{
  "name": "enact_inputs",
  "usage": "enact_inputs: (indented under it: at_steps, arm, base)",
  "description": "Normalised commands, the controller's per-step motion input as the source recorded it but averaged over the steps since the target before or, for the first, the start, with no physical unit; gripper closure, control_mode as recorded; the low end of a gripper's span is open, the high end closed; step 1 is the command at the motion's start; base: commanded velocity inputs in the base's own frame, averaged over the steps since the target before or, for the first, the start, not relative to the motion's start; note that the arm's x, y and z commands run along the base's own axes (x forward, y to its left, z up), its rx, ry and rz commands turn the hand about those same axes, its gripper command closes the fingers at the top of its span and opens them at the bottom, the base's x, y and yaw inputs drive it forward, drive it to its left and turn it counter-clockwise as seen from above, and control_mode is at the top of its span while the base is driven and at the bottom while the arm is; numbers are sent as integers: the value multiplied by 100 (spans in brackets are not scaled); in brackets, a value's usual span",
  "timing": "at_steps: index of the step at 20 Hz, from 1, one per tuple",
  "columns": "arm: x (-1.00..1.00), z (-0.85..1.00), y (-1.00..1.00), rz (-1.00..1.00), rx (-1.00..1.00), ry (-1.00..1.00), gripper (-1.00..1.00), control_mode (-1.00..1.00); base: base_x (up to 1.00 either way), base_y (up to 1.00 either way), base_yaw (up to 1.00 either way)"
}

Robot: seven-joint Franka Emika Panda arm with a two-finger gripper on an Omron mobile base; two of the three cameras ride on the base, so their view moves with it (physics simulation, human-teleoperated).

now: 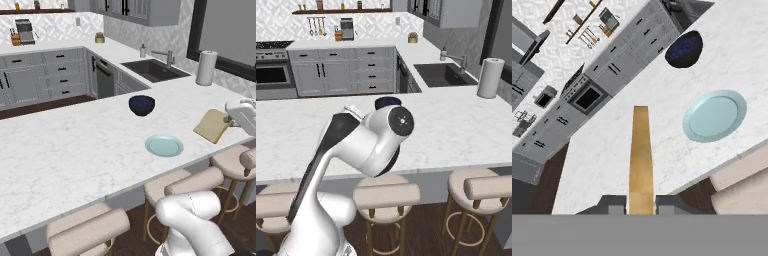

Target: Start the toaster. Once the lever pops up, take the bread to the plate on the dining counter.

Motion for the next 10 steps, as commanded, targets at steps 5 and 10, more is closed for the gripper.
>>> enact_inputs:
  at_steps: [5,10]
  arm:
    - [100,-66,-1,19,7,0,100,-100]
    - [95,-66,0,13,4,0,100,-100]
  base:
    - [0,0,0]
    - [0,0,0]
